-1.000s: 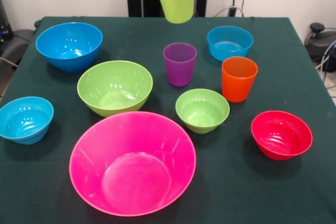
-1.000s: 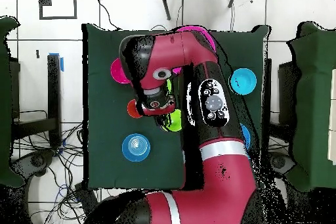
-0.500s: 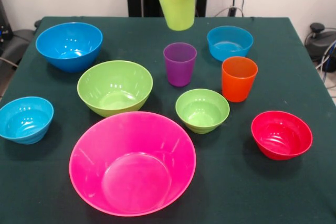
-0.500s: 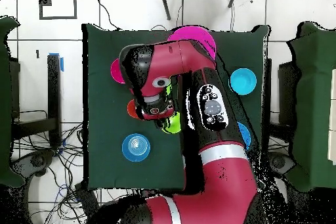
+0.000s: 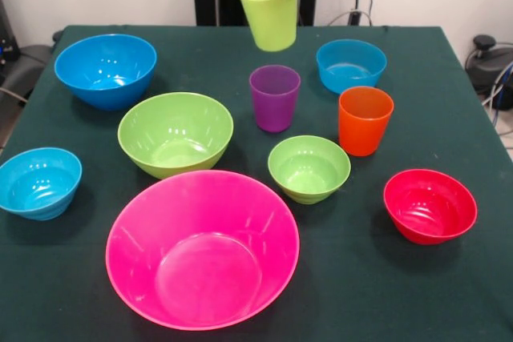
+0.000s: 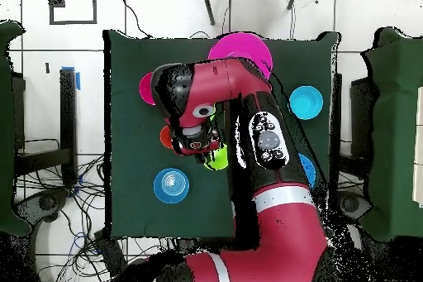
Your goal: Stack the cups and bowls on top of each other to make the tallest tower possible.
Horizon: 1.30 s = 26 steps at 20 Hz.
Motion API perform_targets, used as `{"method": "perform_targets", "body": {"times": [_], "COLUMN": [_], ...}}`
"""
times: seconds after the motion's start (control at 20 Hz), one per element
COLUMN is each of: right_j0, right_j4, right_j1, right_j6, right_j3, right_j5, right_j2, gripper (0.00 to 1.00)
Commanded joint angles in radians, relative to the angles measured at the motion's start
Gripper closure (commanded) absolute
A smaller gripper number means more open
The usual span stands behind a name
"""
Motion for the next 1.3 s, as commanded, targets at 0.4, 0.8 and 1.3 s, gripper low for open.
{"method": "perform_targets", "body": {"times": [0.4,0.8,1.3], "right_j0": [-0.018,-0.012,-0.004], "right_j4": [-0.047,-0.053,-0.056], "right_j1": [0.005,0.041,0.086], "right_j6": [-0.111,-0.117,-0.132], "right_j3": [0.101,0.062,0.024], "right_j5": [-0.130,-0.117,-0.127], "right_j2": [0.037,0.050,0.067], "gripper": [1.00,1.00,1.00]}}
